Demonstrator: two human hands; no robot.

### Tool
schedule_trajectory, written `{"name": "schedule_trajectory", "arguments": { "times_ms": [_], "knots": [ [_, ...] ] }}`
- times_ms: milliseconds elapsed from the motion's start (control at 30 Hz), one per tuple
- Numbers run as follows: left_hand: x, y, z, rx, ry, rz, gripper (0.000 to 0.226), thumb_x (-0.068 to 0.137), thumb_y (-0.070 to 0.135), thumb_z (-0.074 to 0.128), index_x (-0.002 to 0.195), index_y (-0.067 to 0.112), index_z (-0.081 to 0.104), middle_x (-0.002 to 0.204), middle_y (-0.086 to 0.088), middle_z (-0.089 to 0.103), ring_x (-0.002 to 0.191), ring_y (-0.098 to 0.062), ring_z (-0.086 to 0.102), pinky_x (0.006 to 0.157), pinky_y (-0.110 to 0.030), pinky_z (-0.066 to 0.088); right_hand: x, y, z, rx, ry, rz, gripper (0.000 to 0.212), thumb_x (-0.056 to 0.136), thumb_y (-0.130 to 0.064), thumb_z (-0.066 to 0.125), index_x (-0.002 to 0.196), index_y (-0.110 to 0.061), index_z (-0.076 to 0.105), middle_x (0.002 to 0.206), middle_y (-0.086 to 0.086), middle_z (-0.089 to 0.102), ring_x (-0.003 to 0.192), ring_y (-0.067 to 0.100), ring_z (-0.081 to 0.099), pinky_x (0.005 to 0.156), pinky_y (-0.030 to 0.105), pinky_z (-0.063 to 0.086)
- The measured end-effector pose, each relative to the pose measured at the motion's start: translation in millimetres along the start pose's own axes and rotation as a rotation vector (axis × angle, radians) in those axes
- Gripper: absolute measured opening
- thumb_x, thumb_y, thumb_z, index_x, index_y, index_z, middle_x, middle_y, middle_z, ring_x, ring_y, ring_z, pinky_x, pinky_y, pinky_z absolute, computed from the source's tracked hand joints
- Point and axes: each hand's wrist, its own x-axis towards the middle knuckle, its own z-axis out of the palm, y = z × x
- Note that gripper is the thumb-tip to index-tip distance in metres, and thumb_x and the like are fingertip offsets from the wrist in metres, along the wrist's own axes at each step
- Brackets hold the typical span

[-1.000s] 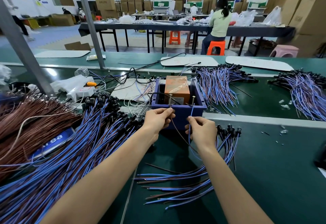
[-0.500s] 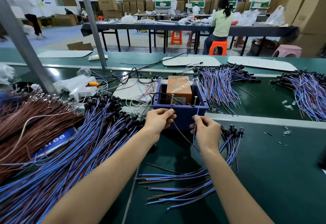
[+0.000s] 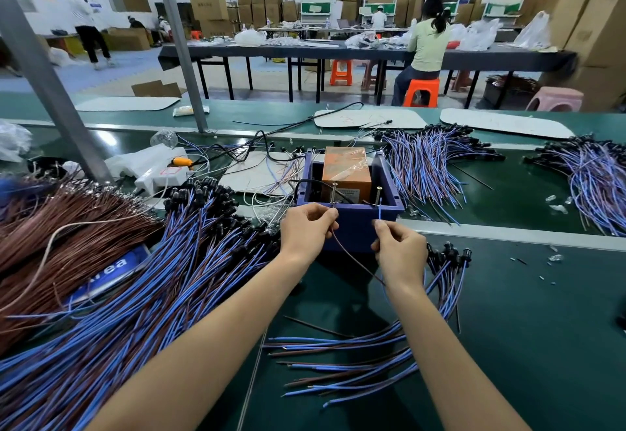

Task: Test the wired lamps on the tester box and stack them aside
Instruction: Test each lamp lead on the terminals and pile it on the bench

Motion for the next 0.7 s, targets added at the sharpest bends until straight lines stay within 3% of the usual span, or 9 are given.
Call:
{"name": "schedule_trajectory", "arguments": {
  "times_ms": [233, 367, 600, 700],
  "knots": [
    [6.7, 5.6, 0.5, 0.092, 0.010, 0.014, 0.024, 0.087, 0.019, 0.067, 0.063, 0.022, 0.069, 0.057, 0.005, 0.067, 0.050, -0.007, 0.054, 0.073, -0.031, 0.054, -0.2, 1.2, 1.0, 0.010, -0.003, 0.011, 0.025, 0.092, -0.020, 0.060, 0.069, -0.024, 0.068, 0.050, -0.002, 0.056, 0.053, 0.014, 0.049, 0.062, 0.034, 0.043],
    [8.3, 8.4, 1.9, 0.080, 0.033, -0.049, 0.027, 0.086, 0.021, 0.068, 0.059, 0.018, 0.070, 0.064, -0.004, 0.071, 0.053, -0.010, 0.057, 0.077, -0.035, 0.054, 1.6, 0.9, 1.1, 0.013, -0.003, 0.020, 0.025, 0.092, -0.020, 0.061, 0.068, -0.026, 0.068, 0.049, -0.003, 0.056, 0.051, 0.013, 0.049, 0.059, 0.033, 0.043],
    [6.9, 7.5, 1.7, -0.002, 0.057, -0.142, 0.024, 0.086, 0.023, 0.070, 0.066, 0.009, 0.070, 0.059, 0.001, 0.068, 0.041, -0.002, 0.054, 0.051, -0.020, 0.047, 1.5, 0.5, -0.1, -0.012, -0.017, 0.022, 0.025, 0.091, -0.020, 0.061, 0.068, -0.024, 0.068, 0.050, -0.002, 0.057, 0.052, 0.014, 0.049, 0.061, 0.034, 0.044],
    [5.8, 6.3, 1.1, -0.040, 0.061, -0.176, 0.024, 0.086, 0.024, 0.070, 0.068, 0.007, 0.070, 0.060, -0.001, 0.068, 0.042, -0.004, 0.054, 0.048, -0.019, 0.045, 0.9, 0.6, -0.7, -0.018, -0.029, 0.020, 0.021, 0.092, -0.019, 0.061, 0.073, -0.019, 0.071, 0.051, -0.002, 0.056, 0.050, 0.013, 0.048, 0.059, 0.031, 0.042]
  ]
}}
